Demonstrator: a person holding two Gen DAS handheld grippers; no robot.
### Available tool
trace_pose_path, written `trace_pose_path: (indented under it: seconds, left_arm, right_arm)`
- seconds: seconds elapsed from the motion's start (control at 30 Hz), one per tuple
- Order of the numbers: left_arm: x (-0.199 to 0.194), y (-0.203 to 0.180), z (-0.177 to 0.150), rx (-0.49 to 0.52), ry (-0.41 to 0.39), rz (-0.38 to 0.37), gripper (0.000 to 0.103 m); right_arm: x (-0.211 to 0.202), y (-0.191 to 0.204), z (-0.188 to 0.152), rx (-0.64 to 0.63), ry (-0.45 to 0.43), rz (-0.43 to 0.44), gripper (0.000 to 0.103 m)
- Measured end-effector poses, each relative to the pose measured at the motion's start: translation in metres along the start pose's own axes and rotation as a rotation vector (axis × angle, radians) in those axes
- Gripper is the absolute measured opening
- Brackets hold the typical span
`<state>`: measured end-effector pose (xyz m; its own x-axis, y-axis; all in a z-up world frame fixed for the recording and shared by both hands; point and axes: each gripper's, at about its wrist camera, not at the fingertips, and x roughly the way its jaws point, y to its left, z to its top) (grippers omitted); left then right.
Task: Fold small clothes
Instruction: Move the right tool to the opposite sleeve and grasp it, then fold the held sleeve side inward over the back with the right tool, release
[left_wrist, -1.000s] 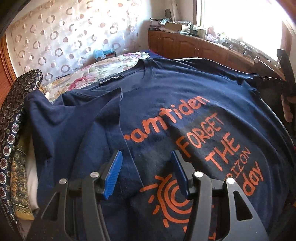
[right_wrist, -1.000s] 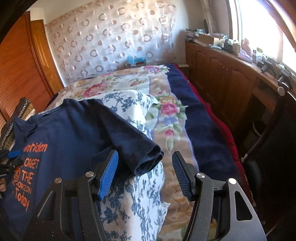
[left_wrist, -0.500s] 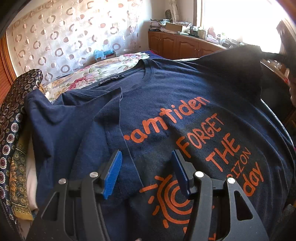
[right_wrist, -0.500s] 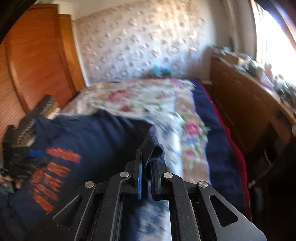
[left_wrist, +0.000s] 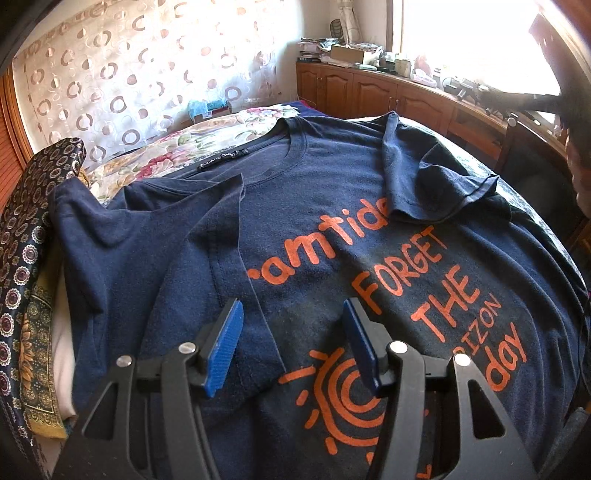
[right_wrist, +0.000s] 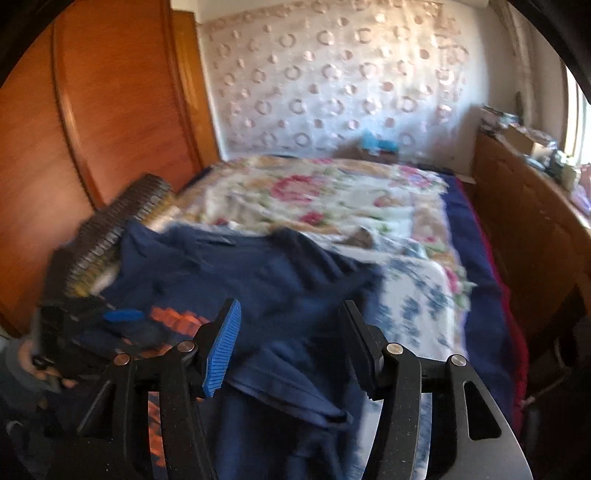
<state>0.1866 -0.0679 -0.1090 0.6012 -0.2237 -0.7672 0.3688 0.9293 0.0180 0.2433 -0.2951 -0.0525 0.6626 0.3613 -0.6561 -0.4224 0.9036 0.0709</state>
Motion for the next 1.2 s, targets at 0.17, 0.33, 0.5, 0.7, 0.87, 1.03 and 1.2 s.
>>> trace_pose_path:
  seconds: [0.17,0.33,0.5,0.7,0.87,1.03,1.2]
  left_arm:
    - [0.000,0.001,0.001,-0.002,0.000,-0.002,0.056]
    - [0.000,0.001,0.001,-0.004,0.000,-0.005,0.056]
    - [0.000,0.001,0.001,-0.004,0.000,-0.005,0.056]
    - [0.000,0.002,0.001,-0.005,0.000,-0.006,0.056]
    - [0.000,0.002,0.001,-0.005,0.000,-0.006,0.056]
    - [0.000,0.002,0.001,-0.004,0.000,-0.005,0.056]
    - [0.000,0.002,0.001,-0.005,0.000,-0.006,0.056]
  right_arm:
    - [0.012,-0.014,-0.031,0.023,0.084,-0.022,0.056]
    - [0.020,-0.021,-0.056,0.046,0.134,-0.039,0.056]
    - [0.021,-0.024,-0.065,0.061,0.160,-0.031,0.056]
    - [0.022,-0.011,-0.069,0.021,0.172,0.005,0.001]
    - [0.003,0.009,-0.065,-0.018,0.140,0.047,0.000]
    - [-0.007,0.034,-0.071,-0.074,0.155,0.077,0.000]
    - [-0.004,0.027,-0.072,-0.088,0.137,-0.050,0.016]
